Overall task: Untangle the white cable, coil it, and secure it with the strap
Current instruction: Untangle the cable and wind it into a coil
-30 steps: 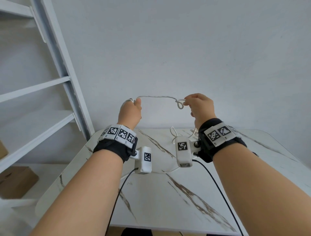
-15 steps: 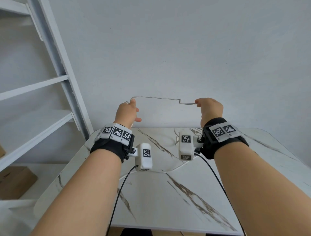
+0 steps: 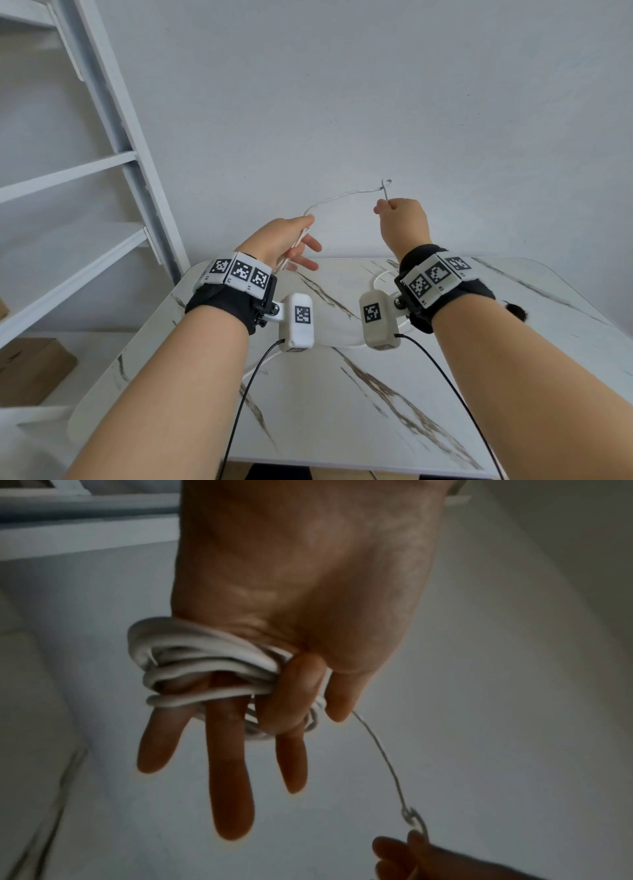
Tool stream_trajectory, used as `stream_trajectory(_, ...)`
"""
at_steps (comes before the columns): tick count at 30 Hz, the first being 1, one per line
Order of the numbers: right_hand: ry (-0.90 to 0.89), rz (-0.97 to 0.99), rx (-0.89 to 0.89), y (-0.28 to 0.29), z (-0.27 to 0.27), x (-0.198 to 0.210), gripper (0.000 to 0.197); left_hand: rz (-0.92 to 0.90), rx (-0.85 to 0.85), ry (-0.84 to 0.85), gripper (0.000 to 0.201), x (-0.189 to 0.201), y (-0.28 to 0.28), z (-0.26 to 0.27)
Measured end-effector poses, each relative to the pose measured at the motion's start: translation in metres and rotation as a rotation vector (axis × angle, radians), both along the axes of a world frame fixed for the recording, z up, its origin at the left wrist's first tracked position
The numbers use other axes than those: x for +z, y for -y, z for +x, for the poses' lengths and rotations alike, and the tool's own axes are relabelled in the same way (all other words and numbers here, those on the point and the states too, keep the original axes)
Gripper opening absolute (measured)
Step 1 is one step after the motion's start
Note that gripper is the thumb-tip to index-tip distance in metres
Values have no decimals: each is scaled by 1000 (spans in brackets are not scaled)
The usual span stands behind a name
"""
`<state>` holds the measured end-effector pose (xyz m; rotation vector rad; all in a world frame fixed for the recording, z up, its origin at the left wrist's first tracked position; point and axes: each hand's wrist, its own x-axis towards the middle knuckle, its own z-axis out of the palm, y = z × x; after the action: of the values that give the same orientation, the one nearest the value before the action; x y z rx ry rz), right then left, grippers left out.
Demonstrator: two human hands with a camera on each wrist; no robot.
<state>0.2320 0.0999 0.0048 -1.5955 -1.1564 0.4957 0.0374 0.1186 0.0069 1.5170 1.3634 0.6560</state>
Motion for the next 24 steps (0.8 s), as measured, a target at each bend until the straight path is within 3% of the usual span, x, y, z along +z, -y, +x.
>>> stream_trajectory(5, 69, -103, -7, 0, 8, 1, 22, -70, -137, 212, 54, 8, 5, 0)
stream_trajectory(9, 195, -120, -2, 7, 6, -8, 40, -57, -200, 395, 49, 18, 15, 4)
stream_trajectory(13, 298, -185, 79, 6, -3, -9, 38, -59, -245, 624, 49, 26, 23, 6)
stream_trajectory(24, 496, -385, 414, 13, -35, -9, 25, -59, -131, 1170, 31, 41, 27, 10)
